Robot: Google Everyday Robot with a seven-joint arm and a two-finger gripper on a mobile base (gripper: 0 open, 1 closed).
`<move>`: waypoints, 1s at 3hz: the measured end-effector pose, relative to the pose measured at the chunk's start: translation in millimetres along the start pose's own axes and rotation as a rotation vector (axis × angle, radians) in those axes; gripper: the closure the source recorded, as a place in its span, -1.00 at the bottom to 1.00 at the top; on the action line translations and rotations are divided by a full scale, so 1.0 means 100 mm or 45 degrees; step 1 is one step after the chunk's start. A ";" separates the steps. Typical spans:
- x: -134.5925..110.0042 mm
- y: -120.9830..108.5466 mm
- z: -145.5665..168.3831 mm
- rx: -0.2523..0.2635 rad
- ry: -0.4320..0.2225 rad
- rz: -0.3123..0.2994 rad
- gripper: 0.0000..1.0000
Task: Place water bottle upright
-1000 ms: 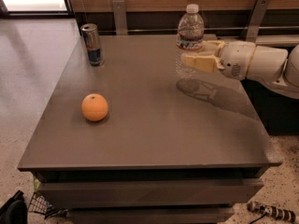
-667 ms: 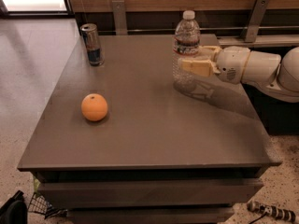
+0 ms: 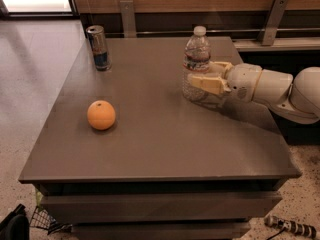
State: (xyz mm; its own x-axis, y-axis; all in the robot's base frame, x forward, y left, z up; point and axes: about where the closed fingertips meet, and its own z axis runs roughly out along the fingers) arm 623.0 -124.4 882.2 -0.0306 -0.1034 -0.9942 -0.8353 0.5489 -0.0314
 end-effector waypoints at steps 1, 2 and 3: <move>0.05 0.00 -0.01 0.018 -0.030 0.024 1.00; 0.05 0.02 0.01 0.015 -0.034 0.025 0.70; 0.04 0.03 0.04 0.009 -0.034 0.024 0.25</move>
Offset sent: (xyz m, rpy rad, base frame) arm -0.0007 -0.0008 -0.0049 0.0280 0.0009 -0.0142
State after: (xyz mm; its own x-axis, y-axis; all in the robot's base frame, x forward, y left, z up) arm 622.2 -120.2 877.3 -0.0318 -0.0708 -0.9970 -0.8307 0.5566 -0.0130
